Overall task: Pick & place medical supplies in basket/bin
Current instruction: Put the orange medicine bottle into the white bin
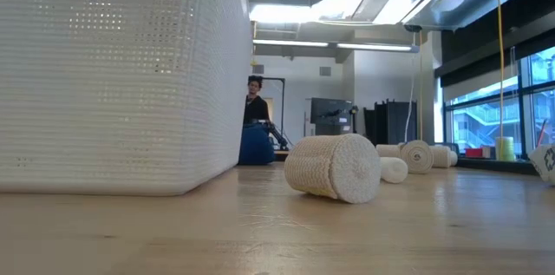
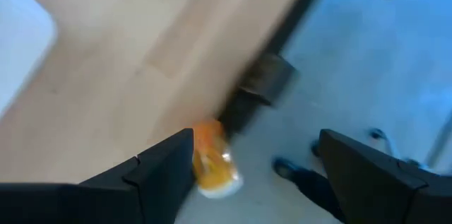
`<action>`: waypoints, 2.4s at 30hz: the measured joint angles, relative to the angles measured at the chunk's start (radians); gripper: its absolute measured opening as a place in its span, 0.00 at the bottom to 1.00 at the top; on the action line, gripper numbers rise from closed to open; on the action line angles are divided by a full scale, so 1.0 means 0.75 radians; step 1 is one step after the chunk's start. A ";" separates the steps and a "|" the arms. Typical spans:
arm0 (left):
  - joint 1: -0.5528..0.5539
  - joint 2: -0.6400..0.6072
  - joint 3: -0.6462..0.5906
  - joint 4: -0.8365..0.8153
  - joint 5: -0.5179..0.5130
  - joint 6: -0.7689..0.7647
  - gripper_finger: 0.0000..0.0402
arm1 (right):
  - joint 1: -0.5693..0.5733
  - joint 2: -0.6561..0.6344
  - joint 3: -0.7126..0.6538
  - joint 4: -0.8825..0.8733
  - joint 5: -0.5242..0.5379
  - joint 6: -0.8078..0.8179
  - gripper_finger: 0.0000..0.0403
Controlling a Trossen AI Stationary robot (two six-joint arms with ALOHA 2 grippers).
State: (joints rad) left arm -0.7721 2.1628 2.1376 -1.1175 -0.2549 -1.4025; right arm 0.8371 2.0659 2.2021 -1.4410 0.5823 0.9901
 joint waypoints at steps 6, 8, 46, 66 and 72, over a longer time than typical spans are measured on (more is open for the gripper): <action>-0.087 0.004 0.051 0.000 -0.020 -0.111 0.73 | 0.000 0.000 0.000 0.000 0.000 0.000 0.84; -0.104 0.023 0.052 0.000 -0.026 -0.178 0.73 | 0.000 0.000 0.001 0.000 0.000 0.000 0.84; -0.051 0.385 0.050 -0.071 0.233 -0.162 0.73 | -0.004 0.000 0.001 0.047 0.001 0.006 0.84; -0.029 0.384 0.050 -0.086 0.379 -0.068 0.72 | -0.005 0.000 0.001 0.047 0.001 0.006 0.84; -0.008 0.384 0.050 -0.087 0.378 -0.055 0.62 | -0.005 0.000 0.001 0.047 0.025 0.006 0.84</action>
State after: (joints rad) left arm -0.7784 2.4508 2.1754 -1.1831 0.0284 -1.4435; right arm 0.8333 2.0659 2.2024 -1.4055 0.6007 0.9947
